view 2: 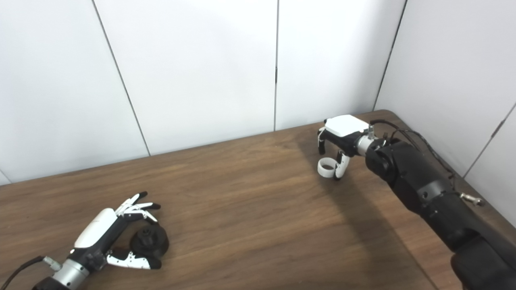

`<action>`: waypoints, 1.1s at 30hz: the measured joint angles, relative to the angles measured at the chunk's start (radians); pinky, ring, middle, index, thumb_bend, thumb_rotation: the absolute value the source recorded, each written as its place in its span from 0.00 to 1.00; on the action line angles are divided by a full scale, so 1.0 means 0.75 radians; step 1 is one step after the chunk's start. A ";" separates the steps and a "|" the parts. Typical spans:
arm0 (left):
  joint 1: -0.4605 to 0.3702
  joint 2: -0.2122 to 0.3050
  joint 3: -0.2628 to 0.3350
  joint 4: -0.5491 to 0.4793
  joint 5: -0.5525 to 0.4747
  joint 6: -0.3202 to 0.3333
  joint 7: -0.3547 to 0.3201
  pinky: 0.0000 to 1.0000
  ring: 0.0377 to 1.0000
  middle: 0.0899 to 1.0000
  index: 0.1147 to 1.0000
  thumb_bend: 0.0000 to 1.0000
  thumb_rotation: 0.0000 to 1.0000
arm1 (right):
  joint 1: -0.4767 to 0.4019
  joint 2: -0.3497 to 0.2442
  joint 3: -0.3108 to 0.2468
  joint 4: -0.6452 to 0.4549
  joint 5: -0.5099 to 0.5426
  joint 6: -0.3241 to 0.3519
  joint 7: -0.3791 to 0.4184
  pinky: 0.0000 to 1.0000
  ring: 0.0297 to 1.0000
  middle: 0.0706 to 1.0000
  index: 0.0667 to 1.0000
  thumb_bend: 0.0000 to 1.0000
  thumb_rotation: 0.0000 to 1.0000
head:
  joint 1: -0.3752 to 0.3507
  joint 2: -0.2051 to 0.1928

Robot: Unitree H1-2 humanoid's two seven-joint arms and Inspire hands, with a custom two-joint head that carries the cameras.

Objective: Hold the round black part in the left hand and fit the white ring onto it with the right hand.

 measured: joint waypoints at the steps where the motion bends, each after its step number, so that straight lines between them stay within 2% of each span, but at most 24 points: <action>1: 0.000 0.000 0.001 0.000 0.000 0.000 0.000 1.00 1.00 0.82 0.41 0.53 0.06 | 0.000 0.000 0.000 0.000 0.001 0.000 0.000 1.00 1.00 0.88 0.56 1.00 0.19 | 0.000 0.000; 5: -0.001 0.000 -0.001 0.004 0.000 0.000 0.001 1.00 1.00 0.82 0.41 0.53 0.06 | 0.000 0.002 0.000 0.000 0.002 0.000 0.001 1.00 1.00 0.88 0.56 1.00 0.16 | 0.000 -0.002; 15: -0.003 0.000 -0.002 0.007 -0.001 0.000 0.003 1.00 1.00 0.82 0.41 0.53 0.06 | 0.001 0.005 0.003 -0.007 0.005 -0.001 0.002 1.00 1.00 0.88 0.56 1.00 0.18 | 0.004 0.002; 33: -0.005 0.000 -0.002 0.009 0.001 0.000 0.008 1.00 1.00 0.82 0.41 0.53 0.06 | 0.005 0.005 0.011 -0.019 0.004 -0.002 0.003 1.00 1.00 0.87 0.56 1.00 0.15 | 0.010 0.006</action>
